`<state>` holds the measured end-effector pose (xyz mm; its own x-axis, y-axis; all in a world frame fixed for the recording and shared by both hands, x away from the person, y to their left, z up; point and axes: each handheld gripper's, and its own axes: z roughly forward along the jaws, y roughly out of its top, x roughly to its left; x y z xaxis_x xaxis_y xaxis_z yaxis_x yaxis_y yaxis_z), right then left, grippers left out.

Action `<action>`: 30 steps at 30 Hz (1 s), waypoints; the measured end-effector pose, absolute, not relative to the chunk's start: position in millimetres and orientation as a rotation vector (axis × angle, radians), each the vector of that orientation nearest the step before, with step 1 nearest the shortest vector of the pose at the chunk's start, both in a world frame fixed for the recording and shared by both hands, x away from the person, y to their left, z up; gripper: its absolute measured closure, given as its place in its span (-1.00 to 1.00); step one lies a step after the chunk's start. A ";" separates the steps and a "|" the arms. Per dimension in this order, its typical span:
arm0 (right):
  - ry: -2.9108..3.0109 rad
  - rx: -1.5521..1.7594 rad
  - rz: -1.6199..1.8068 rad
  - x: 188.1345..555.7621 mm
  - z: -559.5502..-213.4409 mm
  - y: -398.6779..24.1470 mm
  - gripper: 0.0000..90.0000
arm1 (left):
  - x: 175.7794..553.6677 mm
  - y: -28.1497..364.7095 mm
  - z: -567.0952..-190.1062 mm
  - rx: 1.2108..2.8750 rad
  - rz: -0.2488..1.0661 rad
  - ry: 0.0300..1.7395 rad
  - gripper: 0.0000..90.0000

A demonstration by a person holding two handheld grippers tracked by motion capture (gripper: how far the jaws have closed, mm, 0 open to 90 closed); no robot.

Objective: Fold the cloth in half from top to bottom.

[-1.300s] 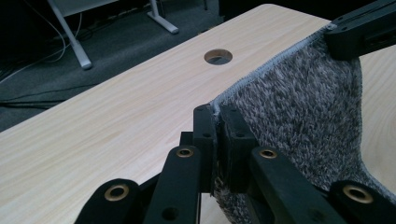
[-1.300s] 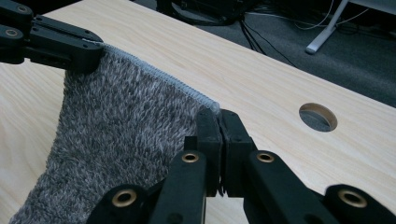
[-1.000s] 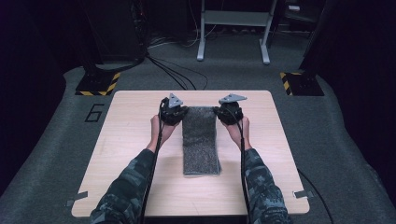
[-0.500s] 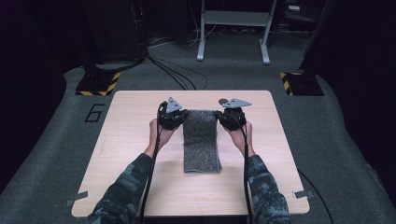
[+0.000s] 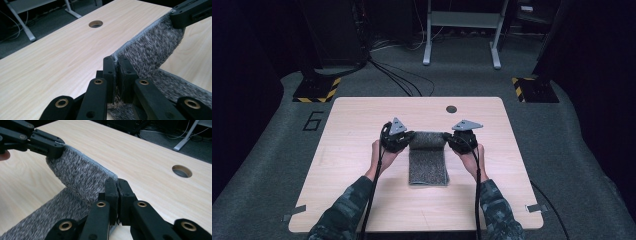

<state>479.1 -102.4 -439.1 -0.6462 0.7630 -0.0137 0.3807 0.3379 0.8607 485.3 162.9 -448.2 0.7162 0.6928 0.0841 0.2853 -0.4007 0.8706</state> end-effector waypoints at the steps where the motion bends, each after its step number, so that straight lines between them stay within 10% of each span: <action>1: 2.194 1.003 1.239 476.8 -440.1 -102.3 0.95 | 483.6 163.3 -448.4 1.992 0.551 0.742 0.90; 30: 2.274 0.980 1.199 432.8 -476.0 -105.2 0.95 | 449.0 162.2 -480.8 2.049 0.445 0.738 0.87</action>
